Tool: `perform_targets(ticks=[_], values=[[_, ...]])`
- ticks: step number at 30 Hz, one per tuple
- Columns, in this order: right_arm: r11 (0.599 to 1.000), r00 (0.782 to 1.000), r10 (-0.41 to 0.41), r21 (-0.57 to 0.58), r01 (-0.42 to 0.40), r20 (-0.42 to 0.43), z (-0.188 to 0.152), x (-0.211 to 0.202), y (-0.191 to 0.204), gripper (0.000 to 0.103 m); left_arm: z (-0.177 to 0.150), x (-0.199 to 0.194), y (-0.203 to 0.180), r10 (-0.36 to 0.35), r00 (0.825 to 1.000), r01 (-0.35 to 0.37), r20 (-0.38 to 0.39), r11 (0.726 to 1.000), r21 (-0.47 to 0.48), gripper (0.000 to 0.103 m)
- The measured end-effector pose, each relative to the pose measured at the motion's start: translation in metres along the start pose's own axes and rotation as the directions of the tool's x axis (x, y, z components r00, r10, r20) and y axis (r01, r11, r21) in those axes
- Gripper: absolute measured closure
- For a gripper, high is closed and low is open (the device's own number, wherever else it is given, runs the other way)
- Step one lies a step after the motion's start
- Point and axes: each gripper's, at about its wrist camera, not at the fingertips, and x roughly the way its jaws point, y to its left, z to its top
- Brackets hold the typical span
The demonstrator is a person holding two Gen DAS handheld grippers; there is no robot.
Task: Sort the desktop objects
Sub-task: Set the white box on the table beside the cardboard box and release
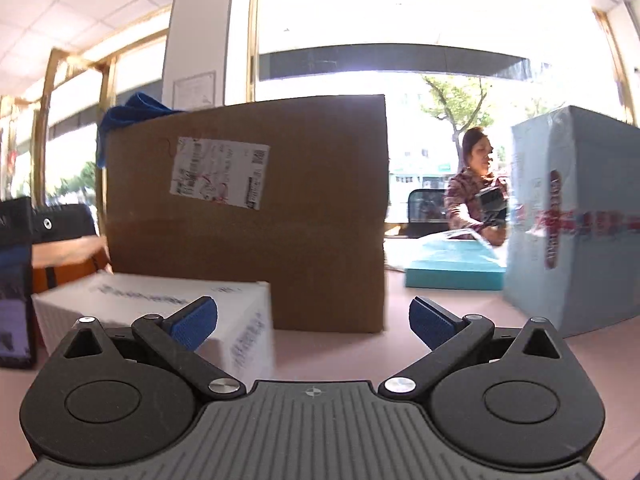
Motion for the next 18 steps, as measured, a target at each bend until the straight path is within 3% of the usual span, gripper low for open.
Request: perform_targets(ticks=[3, 7, 9, 11, 12, 13, 14, 18], values=[[0.982, 0.977, -0.186, -0.046, 0.182, -0.106, -0.005, -0.008, -0.037, 0.000, -0.010, -0.001, -0.045, -0.127, 0.983, 0.138, -0.133, 0.987, 0.079, 0.000], [0.905, 0.883, -0.366, 0.109, 0.411, -0.294, -0.018, 0.008, -0.111, 0.000, -0.029, 0.012, -0.100, -0.176, 0.942, 0.219, -0.287, 0.968, 0.126, 0.000], [0.860, 0.847, -0.385, 0.189, 0.473, -0.368, -0.030, 0.012, -0.139, 0.000, -0.046, 0.029, -0.119, -0.132, 0.905, 0.181, -0.404, 0.980, 0.086, 0.000], [0.855, 0.835, -0.371, 0.201, 0.478, -0.405, -0.036, 0.017, -0.150, 0.000, -0.068, 0.049, -0.130, -0.089, 0.851, 0.130, -0.517, 0.991, 0.044, 0.000], [0.860, 0.836, -0.352, 0.207, 0.466, -0.420, -0.038, 0.019, -0.152, 0.000, -0.078, 0.054, -0.130, -0.079, 0.836, 0.117, -0.543, 0.992, 0.036, 0.000], [0.865, 0.836, -0.333, 0.212, 0.455, -0.435, -0.039, 0.022, -0.154, 0.000, -0.088, 0.060, -0.134, -0.053, 0.831, 0.100, -0.554, 0.994, 0.055, 0.000], [0.870, 0.834, -0.319, 0.209, 0.446, -0.451, -0.042, 0.024, -0.154, 0.000, -0.097, 0.063, -0.139, -0.008, 0.843, 0.084, -0.539, 0.990, 0.117, 0.000], [0.885, 0.789, -0.354, 0.093, 0.456, -0.502, -0.043, 0.037, -0.137, 0.000, -0.102, 0.080, -0.152, 0.078, 0.835, 0.029, -0.545, 0.982, 0.184, 0.000]])
